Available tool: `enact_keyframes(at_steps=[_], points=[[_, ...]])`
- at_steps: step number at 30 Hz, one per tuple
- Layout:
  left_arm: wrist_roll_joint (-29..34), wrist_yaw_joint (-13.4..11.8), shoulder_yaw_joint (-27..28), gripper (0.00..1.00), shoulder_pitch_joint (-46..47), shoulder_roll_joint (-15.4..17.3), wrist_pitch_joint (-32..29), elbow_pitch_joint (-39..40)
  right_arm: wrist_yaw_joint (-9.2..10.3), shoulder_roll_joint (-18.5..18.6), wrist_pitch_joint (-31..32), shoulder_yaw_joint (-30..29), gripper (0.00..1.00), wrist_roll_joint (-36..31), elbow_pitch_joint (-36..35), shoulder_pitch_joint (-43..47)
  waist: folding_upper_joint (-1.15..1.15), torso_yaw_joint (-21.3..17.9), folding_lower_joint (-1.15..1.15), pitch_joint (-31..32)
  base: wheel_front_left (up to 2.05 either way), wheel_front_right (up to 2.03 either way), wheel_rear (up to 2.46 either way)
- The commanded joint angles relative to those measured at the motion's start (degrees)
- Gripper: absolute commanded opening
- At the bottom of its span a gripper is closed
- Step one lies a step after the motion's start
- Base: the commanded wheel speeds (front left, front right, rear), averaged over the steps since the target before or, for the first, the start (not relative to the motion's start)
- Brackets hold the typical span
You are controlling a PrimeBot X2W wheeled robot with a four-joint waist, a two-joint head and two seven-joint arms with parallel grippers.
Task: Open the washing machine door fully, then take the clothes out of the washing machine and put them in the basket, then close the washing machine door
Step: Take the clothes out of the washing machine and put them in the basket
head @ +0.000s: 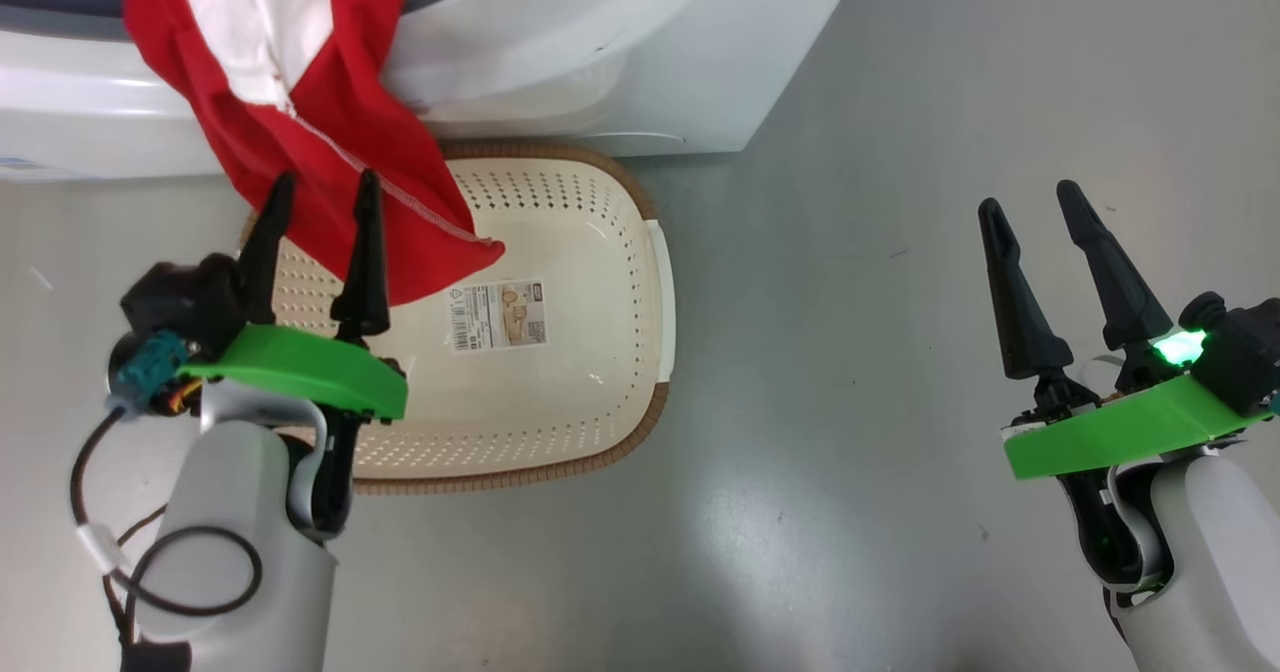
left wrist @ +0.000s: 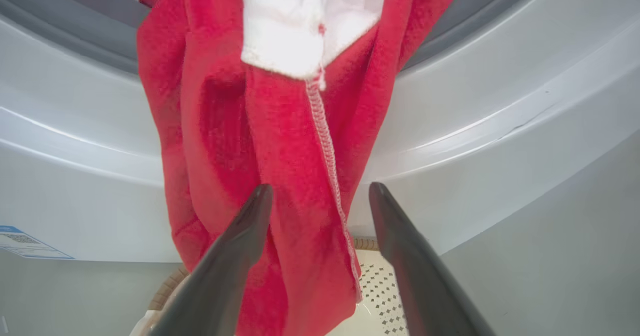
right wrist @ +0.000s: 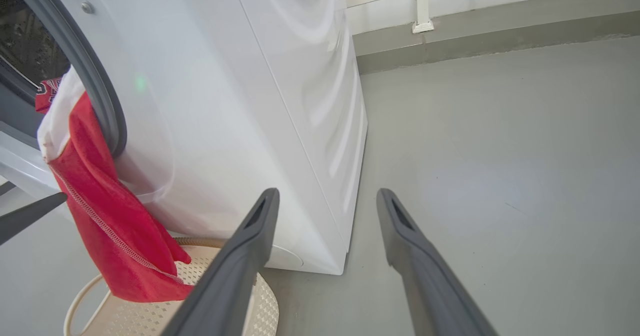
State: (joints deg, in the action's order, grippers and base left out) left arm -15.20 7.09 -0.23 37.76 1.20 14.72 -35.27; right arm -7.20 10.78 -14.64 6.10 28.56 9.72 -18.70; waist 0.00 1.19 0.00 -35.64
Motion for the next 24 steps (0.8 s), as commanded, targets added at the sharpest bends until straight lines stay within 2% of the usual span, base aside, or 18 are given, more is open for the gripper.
enact_keyframes(at_steps=[1, 13, 24], points=[[0.42, 0.29, 1.43, 1.0, -2.86, 1.67, 0.28, 3.45, -0.29, 0.45, -0.36, 0.96, 1.0, -0.05, -1.1, 2.5, 0.0, 0.29, 0.0, 0.34, 0.0, 0.0, 0.0], [1.53, -0.14, 2.83, 1.0, -11.84, 1.67, 0.28, 19.11, -0.29, 0.83, -0.36, 0.8, 1.0, 0.03, -0.98, 3.61, 0.0, 0.99, 0.0, 1.95, 0.0, 0.0, 0.0], [0.74, -3.07, 4.37, 1.0, -22.57, 1.67, 0.28, 29.99, -0.29, 0.92, -0.36, 1.27, 1.0, 0.2, -0.74, 4.44, 0.0, 0.38, 0.0, 3.72, 0.0, 0.0, 0.0]])
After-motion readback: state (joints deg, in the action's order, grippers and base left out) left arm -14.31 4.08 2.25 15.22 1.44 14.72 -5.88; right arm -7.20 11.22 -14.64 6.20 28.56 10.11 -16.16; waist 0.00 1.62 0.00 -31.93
